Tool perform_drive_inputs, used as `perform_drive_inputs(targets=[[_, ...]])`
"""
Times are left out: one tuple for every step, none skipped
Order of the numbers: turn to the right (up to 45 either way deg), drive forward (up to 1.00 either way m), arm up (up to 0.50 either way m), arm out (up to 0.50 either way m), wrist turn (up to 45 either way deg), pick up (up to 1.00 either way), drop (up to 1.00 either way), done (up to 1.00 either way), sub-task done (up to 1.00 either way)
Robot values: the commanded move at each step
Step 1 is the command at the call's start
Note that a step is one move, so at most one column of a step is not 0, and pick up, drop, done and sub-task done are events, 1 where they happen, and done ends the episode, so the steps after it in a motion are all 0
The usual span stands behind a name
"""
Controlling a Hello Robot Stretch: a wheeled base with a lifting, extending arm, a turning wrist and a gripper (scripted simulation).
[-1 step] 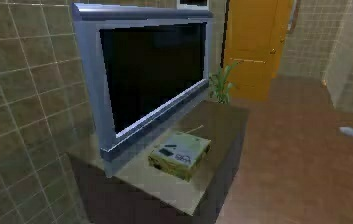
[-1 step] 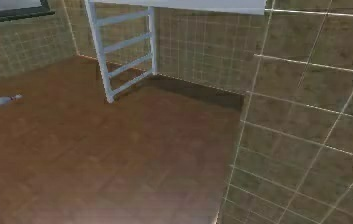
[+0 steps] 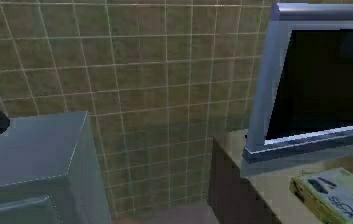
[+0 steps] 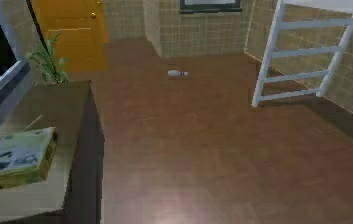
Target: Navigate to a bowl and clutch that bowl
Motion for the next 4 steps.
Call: perform_drive_inputs(targets=[[-45.0, 0.0, 0.0, 0.0, 0.0, 0.0, 0.0, 0.0, 0.0], [-39.0, 0.0, 0.0, 0.0, 0.0, 0.0, 0.0, 0.0, 0.0], [0.0, 0.6, 0.0, 0.0, 0.0, 0.0, 0.0, 0.0, 0.0], [-45.0, 0.0, 0.0, 0.0, 0.0, 0.0, 0.0, 0.0, 0.0]])
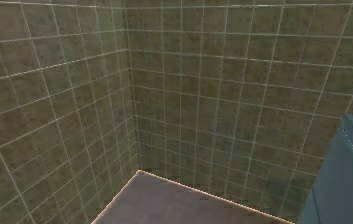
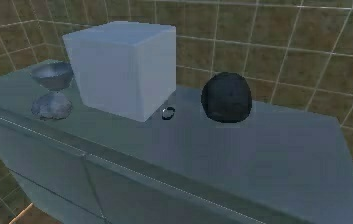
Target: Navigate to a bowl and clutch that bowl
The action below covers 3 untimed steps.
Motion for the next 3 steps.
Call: perform_drive_inputs(targets=[[-27.0, 0.0, 0.0, 0.0, 0.0, 0.0, 0.0, 0.0, 0.0], [45.0, 0.0, 0.0, 0.0, 0.0, 0.0, 0.0, 0.0, 0.0], [12.0, 0.0, 0.0, 0.0, 0.0, 0.0, 0.0, 0.0, 0.0]])
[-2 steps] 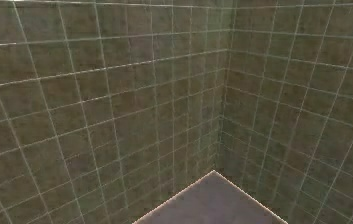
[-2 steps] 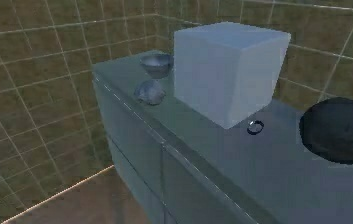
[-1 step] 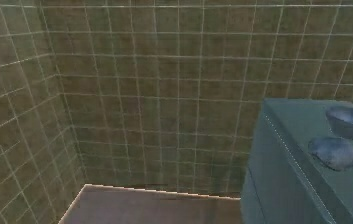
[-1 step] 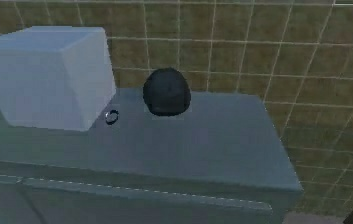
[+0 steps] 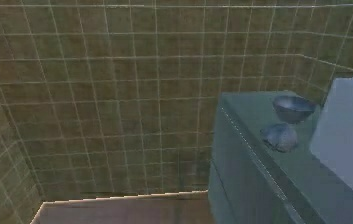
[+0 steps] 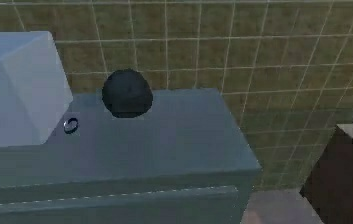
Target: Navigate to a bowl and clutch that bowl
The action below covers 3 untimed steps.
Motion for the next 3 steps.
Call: perform_drive_inputs(targets=[[0.0, 0.8, 0.0, 0.0, 0.0, 0.0, 0.0, 0.0, 0.0], [-12.0, 0.0, 0.0, 0.0, 0.0, 0.0, 0.0, 0.0, 0.0], [0.0, 0.0, 0.5, 0.0, 0.0, 0.0, 0.0, 0.0, 0.0]])
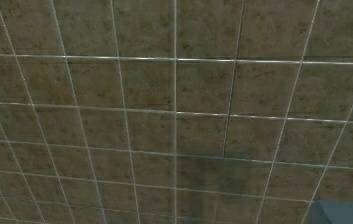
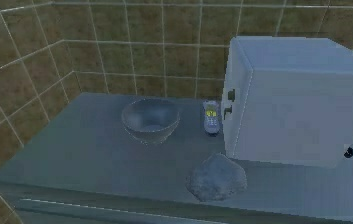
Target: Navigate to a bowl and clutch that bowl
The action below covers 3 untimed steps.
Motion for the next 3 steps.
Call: perform_drive_inputs(targets=[[0.0, 0.0, 0.38, 0.0, 0.0, 0.0, 0.0, 0.0, 0.0], [0.0, 0.0, 0.0, 0.16, 0.0, 0.0, 0.0, 0.0, 0.0], [0.0, 0.0, 0.0, 0.0, 45.0, 0.0, 0.0, 0.0, 0.0]])
